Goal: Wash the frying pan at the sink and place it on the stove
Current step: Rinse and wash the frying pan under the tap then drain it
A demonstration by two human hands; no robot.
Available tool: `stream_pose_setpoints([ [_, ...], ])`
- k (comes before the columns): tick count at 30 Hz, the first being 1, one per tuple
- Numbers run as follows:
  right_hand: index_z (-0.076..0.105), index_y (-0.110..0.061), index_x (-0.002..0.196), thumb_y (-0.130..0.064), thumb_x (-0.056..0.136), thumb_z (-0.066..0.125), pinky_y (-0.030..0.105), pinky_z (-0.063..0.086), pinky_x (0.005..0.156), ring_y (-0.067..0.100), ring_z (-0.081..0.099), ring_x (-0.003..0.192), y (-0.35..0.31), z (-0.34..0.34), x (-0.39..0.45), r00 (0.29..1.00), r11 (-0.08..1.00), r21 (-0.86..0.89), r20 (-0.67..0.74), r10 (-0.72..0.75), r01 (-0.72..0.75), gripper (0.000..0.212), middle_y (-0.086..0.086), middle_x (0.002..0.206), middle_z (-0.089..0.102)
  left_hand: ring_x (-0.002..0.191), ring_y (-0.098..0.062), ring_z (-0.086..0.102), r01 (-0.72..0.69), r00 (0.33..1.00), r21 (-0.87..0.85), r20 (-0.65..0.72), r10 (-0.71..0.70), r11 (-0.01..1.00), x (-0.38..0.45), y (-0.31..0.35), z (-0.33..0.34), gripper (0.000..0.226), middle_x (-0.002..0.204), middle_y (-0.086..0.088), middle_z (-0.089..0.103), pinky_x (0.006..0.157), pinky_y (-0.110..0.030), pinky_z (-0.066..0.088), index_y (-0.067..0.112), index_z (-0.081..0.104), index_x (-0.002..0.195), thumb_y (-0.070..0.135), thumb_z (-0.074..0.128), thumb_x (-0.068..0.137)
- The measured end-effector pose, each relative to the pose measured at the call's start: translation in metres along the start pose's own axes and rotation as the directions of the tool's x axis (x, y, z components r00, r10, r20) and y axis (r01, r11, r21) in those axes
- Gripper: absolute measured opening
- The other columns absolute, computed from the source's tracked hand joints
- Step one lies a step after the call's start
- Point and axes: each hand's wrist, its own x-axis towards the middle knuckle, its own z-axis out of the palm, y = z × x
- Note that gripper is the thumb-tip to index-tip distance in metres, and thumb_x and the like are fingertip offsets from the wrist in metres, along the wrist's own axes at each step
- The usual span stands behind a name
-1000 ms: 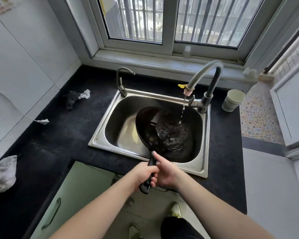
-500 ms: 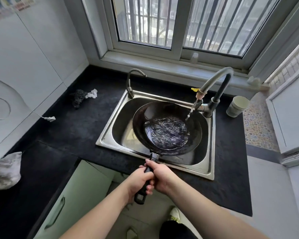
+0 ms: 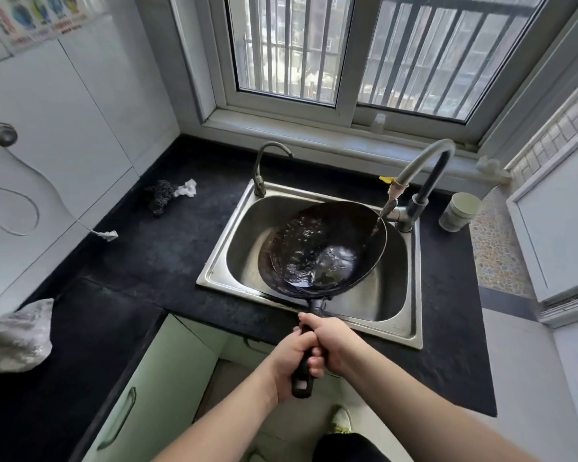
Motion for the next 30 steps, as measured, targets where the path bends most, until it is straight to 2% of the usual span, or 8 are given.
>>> stream_pose_setpoints([
  [4, 0.059, -0.008, 0.078, -0.034, 0.095, 0.055, 0.012, 0.03, 0.03, 0.011, 0.03, 0.024, 0.011, -0.004, -0.001, 0.999, 0.993, -0.105, 0.022, -0.044, 0.046, 0.031, 0.002, 0.037, 0.041, 0.032, -0.008, 0.038, -0.065, 0.997, 0.061, 0.04, 0.063, 0.996, 0.001, -0.015, -0.005, 0.008, 0.05, -0.001, 0.04, 0.034, -0.015, 0.034, 0.012, 0.047, 0.079, 0.008, 0.054, 0.081],
  [7, 0.059, -0.007, 0.081, -0.033, 0.095, 0.056, 0.013, 0.028, 0.028, 0.012, 0.032, 0.024, 0.015, -0.008, -0.001, 0.994, 0.989, -0.113, 0.048, -0.095, 0.1, 0.03, 0.003, 0.044, 0.048, 0.033, -0.01, 0.039, -0.09, 0.996, 0.148, 0.036, 0.085, 0.985, 0.004, -0.021, -0.01, 0.012, 0.051, -0.003, 0.042, 0.037, -0.018, 0.036, 0.011, 0.049, 0.088, 0.008, 0.053, 0.077],
  [12, 0.062, -0.008, 0.082, -0.032, 0.094, 0.058, 0.016, 0.03, 0.027, 0.012, 0.043, 0.029, 0.02, -0.008, 0.0, 0.992, 0.994, -0.048, 0.085, -0.092, 0.096, 0.027, 0.004, 0.054, 0.055, 0.035, -0.015, 0.041, -0.121, 0.99, 0.337, -0.024, 0.136, 0.934, 0.007, -0.023, -0.015, 0.028, 0.052, -0.007, 0.045, 0.039, -0.023, 0.039, 0.005, 0.045, 0.103, 0.007, 0.053, 0.076],
  [16, 0.064, -0.008, 0.084, -0.031, 0.093, 0.059, 0.021, 0.042, 0.035, 0.016, 0.057, 0.046, 0.022, -0.002, 0.005, 0.987, 0.997, 0.034, 0.143, -0.077, 0.073, 0.025, 0.008, 0.068, 0.063, 0.035, -0.018, 0.043, -0.134, 0.978, 0.493, -0.075, 0.196, 0.86, 0.009, -0.021, -0.022, 0.034, 0.05, -0.007, 0.048, 0.039, -0.024, 0.04, 0.0, 0.045, 0.115, 0.001, 0.048, 0.081],
  [21, 0.063, -0.007, 0.086, -0.03, 0.094, 0.056, 0.022, 0.046, 0.038, 0.018, 0.063, 0.048, 0.01, 0.005, 0.009, 0.972, 0.991, 0.137, 0.23, -0.036, 0.005, 0.025, 0.013, 0.083, 0.067, 0.034, -0.018, 0.046, -0.129, 0.955, 0.61, -0.136, 0.264, 0.782, 0.014, -0.005, -0.022, 0.024, 0.05, -0.007, 0.05, 0.037, -0.025, 0.042, 0.0, 0.049, 0.11, -0.003, 0.047, 0.087],
  [23, 0.062, -0.01, 0.087, -0.035, 0.095, 0.054, 0.02, 0.039, 0.03, 0.018, 0.054, 0.035, 0.001, 0.008, 0.011, 0.974, 0.994, 0.102, 0.228, 0.0, -0.024, 0.027, 0.011, 0.076, 0.064, 0.032, -0.017, 0.046, -0.13, 0.952, 0.624, -0.138, 0.273, 0.771, 0.016, 0.005, -0.019, 0.012, 0.049, -0.007, 0.049, 0.035, -0.025, 0.043, -0.001, 0.048, 0.099, -0.004, 0.046, 0.088],
  [26, 0.061, -0.015, 0.078, -0.041, 0.095, 0.05, 0.013, 0.03, 0.027, 0.017, 0.035, 0.021, -0.016, 0.011, 0.01, 0.974, 0.998, 0.03, 0.218, 0.054, -0.062, 0.033, 0.004, 0.038, 0.044, 0.028, -0.012, 0.043, -0.121, 0.954, 0.576, -0.158, 0.255, 0.808, 0.018, 0.024, -0.011, 0.012, 0.047, -0.005, 0.047, 0.032, -0.021, 0.04, 0.006, 0.044, 0.085, -0.005, 0.044, 0.091],
  [30, 0.043, -0.014, 0.046, -0.046, 0.091, 0.053, 0.011, 0.026, 0.032, 0.018, 0.029, 0.021, -0.036, 0.008, 0.007, 0.977, 0.989, 0.036, 0.166, 0.134, -0.141, 0.056, 0.002, 0.03, 0.025, 0.028, -0.01, 0.041, -0.088, 0.978, 0.472, -0.126, 0.166, 0.877, 0.021, 0.045, 0.001, 0.022, 0.044, -0.003, 0.045, 0.031, -0.016, 0.036, 0.007, 0.041, 0.074, -0.004, 0.04, 0.093],
])
